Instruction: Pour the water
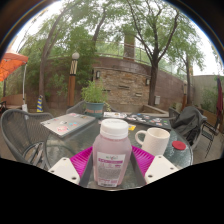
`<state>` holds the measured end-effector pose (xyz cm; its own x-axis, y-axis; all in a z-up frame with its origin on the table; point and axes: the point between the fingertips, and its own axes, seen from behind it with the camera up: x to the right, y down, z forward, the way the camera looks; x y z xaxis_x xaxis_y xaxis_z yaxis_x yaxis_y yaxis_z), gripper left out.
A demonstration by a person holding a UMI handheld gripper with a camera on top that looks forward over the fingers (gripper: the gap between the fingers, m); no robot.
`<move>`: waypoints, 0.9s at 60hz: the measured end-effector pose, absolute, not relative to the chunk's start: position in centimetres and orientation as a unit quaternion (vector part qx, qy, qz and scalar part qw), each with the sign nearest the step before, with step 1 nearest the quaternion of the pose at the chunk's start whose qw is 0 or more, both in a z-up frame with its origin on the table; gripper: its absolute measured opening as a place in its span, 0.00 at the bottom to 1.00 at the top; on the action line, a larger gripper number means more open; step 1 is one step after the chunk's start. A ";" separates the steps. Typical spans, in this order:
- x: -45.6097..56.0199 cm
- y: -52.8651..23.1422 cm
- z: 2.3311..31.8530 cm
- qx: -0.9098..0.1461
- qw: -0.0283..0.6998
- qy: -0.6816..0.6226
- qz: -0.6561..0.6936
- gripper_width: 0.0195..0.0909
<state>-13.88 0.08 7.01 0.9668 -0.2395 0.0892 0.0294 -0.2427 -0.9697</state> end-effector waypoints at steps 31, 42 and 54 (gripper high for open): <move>-14.3 5.2 16.9 -0.781 0.608 0.096 0.109 0.32; -11.0 7.8 16.4 -0.715 0.478 0.331 0.388 0.31; -7.8 9.0 17.9 -0.431 0.321 0.528 0.658 0.32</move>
<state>-7.78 9.02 17.91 -0.4225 -0.0324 -0.9058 -0.8772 -0.2371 0.4176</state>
